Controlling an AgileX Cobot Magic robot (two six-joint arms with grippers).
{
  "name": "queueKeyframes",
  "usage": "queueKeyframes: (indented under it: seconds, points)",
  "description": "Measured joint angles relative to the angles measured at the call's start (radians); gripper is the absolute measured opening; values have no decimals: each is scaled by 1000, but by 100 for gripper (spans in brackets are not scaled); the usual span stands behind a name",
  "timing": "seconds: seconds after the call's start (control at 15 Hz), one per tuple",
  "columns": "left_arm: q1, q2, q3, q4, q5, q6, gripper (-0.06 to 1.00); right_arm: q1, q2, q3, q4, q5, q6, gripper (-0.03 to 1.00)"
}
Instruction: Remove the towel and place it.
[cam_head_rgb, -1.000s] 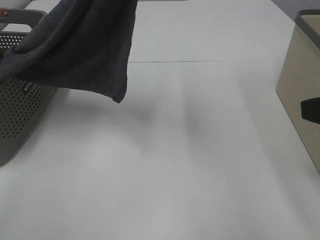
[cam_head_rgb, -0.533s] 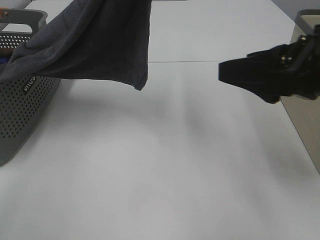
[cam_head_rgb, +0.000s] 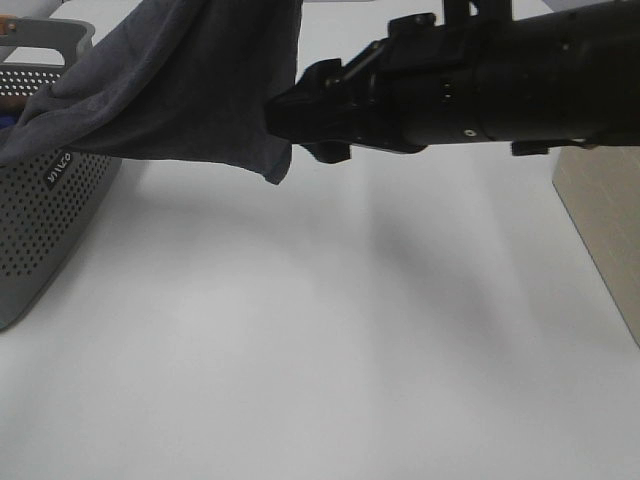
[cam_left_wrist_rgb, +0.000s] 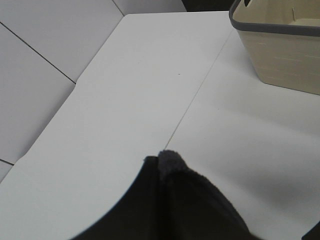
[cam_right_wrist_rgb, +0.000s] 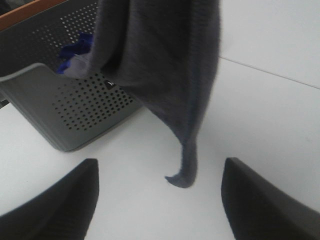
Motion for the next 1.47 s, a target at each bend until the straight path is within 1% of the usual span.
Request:
queueKeyframes:
  seconds: [0.13, 0.4, 0.53, 0.67, 0.8, 0.87, 0.93, 1.0, 1.07, 1.4, 1.47]
  points:
    - [0, 0, 0, -8, 0, 0, 0, 25, 65, -49, 0, -1, 0, 68]
    - [0, 0, 0, -32, 0, 0, 0, 25, 158, -65, 2, -7, 10, 68]
    - [0, 0, 0, -79, 0, 0, 0, 25, 209, -98, 3, -31, 11, 68]
    - [0, 0, 0, -85, 0, 0, 0, 25, 241, -133, 5, -43, 11, 68]
    - [0, 0, 0, -85, 0, 0, 0, 25, 259, -137, 5, -58, 11, 67]
    - [0, 0, 0, -85, 0, 0, 0, 25, 263, -137, 5, -67, 12, 65]
    - [0, 0, 0, -85, 0, 0, 0, 25, 264, -138, 5, -96, 20, 61]
    - [0, 0, 0, -85, 1, 0, 0, 25, 264, -139, 5, -142, 26, 52]
    - [0, 0, 0, -85, 1, 0, 0, 25, 264, -139, 5, -167, 26, 46]
    - [0, 0, 0, -85, 1, 0, 0, 25, 224, -71, 9, -181, 34, 7]
    - [0, 0, 0, -85, 1, 0, 0, 25, 216, -71, 9, -181, 34, 3]
